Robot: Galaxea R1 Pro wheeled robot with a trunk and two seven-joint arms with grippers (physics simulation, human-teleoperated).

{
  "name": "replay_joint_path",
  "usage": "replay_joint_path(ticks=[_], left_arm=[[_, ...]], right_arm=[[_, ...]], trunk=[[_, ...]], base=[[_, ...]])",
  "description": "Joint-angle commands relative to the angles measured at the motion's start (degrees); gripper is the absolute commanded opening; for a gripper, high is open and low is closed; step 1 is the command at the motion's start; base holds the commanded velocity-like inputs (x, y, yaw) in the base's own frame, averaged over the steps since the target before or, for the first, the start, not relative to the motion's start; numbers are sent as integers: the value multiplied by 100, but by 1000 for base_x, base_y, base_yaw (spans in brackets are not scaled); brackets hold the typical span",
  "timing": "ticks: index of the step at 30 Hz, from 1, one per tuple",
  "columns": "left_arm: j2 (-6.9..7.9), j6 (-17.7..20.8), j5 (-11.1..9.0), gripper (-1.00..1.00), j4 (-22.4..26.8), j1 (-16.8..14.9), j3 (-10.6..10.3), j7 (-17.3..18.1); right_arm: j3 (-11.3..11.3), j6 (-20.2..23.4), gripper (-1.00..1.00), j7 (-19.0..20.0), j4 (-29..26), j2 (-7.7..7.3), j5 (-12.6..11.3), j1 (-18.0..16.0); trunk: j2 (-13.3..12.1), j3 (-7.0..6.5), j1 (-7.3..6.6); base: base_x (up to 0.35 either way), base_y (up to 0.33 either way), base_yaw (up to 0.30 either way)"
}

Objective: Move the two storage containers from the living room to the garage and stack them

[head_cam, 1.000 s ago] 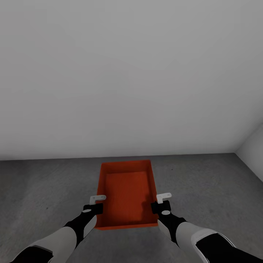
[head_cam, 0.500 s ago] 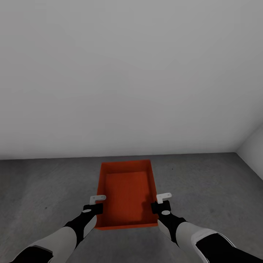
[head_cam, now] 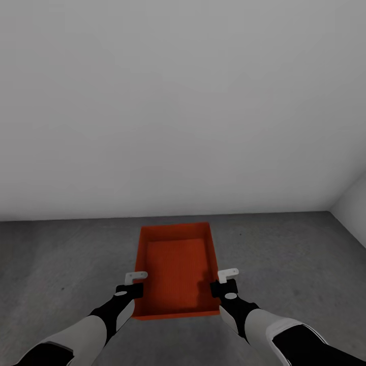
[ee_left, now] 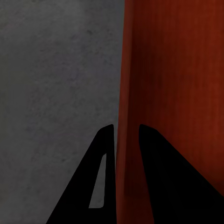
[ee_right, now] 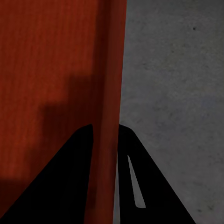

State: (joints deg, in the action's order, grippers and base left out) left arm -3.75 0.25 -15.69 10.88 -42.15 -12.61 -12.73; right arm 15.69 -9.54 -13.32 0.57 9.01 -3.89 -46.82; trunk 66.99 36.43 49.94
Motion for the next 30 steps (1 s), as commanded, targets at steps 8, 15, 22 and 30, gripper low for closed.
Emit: replay_joint_path(ticks=[8,15,22,30], left_arm=[[-3,1,48,-100,222,-4,74,-49],[-3,1,46,-100,222,-4,74,-49],[-4,1,44,-100,222,-4,74,-49],[-3,1,39,-100,213,-4,74,-45]], right_arm=[[-60,-22,-100,-15,29,76,-120,-3],[-59,-21,-100,-20,29,82,-120,-3],[-58,-22,-100,-22,27,83,-120,-3],[-58,-21,-100,-17,22,84,-119,-3]], trunk=[[325,149,176],[606,275,330],[887,400,484],[1208,544,659]], base=[[0,0,0],[0,0,0],[0,0,0],[0,0,0]])
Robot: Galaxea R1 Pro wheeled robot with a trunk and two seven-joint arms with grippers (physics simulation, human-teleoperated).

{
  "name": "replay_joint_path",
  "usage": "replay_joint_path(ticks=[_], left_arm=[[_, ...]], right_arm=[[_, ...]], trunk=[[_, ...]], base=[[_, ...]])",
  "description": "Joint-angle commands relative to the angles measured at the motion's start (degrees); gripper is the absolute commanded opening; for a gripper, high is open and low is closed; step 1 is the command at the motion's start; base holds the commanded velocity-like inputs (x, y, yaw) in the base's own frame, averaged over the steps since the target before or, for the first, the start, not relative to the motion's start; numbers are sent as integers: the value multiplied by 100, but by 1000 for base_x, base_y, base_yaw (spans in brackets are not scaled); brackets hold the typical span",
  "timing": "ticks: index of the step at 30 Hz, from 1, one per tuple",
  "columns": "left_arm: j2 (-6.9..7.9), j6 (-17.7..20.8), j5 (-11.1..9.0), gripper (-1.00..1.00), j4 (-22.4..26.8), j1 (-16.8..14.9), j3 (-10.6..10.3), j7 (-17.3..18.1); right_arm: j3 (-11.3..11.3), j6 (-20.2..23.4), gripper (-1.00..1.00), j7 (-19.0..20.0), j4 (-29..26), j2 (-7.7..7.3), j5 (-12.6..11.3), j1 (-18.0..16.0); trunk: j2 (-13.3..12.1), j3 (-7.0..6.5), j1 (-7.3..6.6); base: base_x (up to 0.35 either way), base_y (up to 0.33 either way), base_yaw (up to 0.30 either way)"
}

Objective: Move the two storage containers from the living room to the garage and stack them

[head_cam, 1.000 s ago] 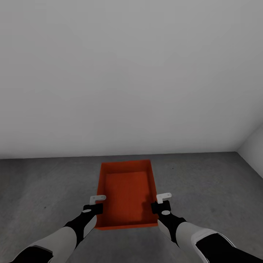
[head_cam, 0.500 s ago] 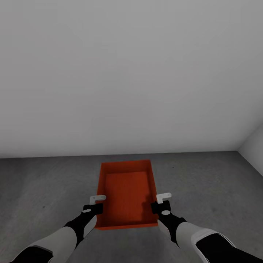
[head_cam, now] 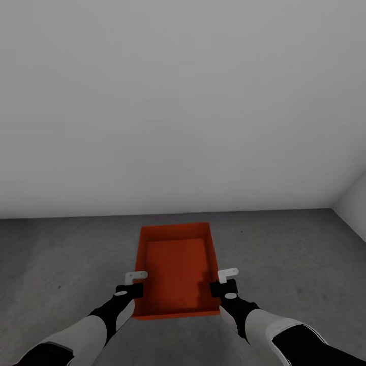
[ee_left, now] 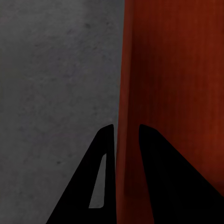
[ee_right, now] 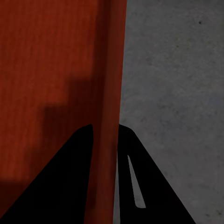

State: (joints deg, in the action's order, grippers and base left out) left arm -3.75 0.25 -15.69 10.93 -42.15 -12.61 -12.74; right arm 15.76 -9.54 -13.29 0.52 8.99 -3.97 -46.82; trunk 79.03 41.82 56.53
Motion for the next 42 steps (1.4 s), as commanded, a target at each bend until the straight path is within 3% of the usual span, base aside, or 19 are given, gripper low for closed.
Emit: replay_joint_path(ticks=[1,42], left_arm=[[-3,2,40,-100,208,-4,74,-44],[-12,2,43,-100,216,-4,74,-53]], right_arm=[[-64,-21,-100,-19,27,86,-112,-3],[-66,-22,-100,-16,27,86,-113,-3]], trunk=[[44,23,22],[1688,773,923]], base=[[0,0,0],[0,0,0]])
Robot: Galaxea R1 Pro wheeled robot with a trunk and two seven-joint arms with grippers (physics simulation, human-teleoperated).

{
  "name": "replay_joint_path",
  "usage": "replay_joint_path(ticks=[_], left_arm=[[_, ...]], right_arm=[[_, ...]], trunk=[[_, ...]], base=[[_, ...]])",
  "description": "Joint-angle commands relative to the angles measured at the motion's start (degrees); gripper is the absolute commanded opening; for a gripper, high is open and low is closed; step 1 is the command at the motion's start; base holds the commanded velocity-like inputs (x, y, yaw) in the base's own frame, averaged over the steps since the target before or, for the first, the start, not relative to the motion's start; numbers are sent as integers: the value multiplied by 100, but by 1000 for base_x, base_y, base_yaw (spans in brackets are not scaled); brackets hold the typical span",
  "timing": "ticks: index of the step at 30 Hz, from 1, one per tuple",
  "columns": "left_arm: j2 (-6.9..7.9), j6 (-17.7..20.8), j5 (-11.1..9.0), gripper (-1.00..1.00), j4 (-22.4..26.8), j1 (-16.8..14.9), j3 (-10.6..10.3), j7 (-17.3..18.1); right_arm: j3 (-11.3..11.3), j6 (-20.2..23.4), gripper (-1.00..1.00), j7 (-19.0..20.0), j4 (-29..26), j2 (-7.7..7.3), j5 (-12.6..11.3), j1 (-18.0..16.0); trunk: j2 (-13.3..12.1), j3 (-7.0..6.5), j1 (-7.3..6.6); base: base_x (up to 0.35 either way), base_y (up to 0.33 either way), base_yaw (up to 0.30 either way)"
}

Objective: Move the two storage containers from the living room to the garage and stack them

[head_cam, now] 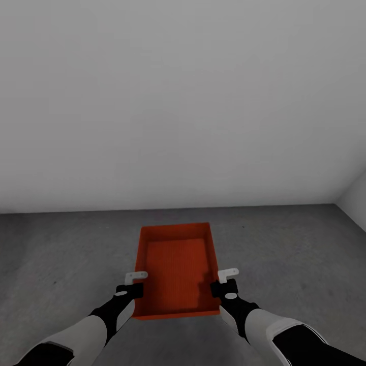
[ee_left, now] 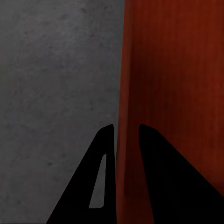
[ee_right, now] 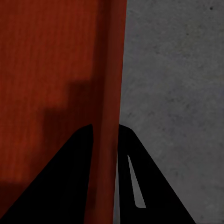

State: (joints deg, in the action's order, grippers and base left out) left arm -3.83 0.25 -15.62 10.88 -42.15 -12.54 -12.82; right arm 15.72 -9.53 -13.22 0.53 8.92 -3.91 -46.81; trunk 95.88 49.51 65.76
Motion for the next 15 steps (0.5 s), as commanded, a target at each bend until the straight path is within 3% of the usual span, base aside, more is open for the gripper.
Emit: replay_joint_path(ticks=[1,15], left_arm=[[-4,2,36,-100,221,-3,67,-45],[-4,2,36,-100,221,-4,67,-45]], right_arm=[[-61,-23,-100,-23,28,91,-119,-3],[-63,-23,-100,-23,29,89,-119,-3]], trunk=[[44,23,22],[605,274,329]], base=[[0,0,0],[0,0,0]])
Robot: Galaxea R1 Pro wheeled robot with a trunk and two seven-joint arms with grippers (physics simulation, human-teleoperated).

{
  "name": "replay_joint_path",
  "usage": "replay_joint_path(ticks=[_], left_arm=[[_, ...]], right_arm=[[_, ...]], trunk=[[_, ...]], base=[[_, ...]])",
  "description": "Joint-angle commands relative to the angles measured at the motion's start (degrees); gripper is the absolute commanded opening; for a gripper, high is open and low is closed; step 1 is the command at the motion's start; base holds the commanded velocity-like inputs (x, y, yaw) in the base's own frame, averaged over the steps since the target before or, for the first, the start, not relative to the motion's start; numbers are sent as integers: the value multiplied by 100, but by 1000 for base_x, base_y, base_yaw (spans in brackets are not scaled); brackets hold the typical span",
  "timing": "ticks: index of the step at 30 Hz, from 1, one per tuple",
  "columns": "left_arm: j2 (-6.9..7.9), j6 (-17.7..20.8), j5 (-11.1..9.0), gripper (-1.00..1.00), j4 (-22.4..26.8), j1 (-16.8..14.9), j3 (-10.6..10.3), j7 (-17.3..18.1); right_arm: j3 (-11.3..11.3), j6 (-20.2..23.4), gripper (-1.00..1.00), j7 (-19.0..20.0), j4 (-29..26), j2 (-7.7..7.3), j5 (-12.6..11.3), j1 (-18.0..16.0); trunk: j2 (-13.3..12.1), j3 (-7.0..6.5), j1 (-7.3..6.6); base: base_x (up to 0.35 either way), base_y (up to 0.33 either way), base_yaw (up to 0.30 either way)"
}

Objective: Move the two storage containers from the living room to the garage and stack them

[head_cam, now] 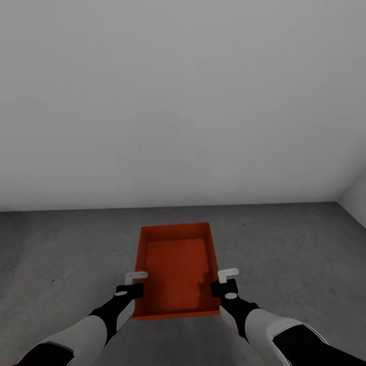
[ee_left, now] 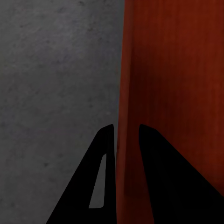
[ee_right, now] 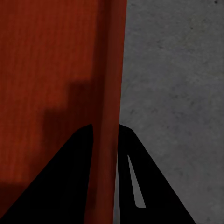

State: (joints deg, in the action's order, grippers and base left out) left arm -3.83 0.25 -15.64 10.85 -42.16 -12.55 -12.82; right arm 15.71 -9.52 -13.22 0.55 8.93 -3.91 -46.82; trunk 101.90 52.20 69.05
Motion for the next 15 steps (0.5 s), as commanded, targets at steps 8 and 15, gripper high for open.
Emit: replay_joint_path(ticks=[8,15], left_arm=[[2,2,40,-100,225,-3,68,-45],[5,2,42,-100,225,-3,68,-45]], right_arm=[[-64,-21,-100,-23,26,86,-119,-3],[-60,-18,-100,-23,26,90,-119,-3]], trunk=[[324,148,176],[605,274,329]], base=[[0,0,0],[0,0,0]])
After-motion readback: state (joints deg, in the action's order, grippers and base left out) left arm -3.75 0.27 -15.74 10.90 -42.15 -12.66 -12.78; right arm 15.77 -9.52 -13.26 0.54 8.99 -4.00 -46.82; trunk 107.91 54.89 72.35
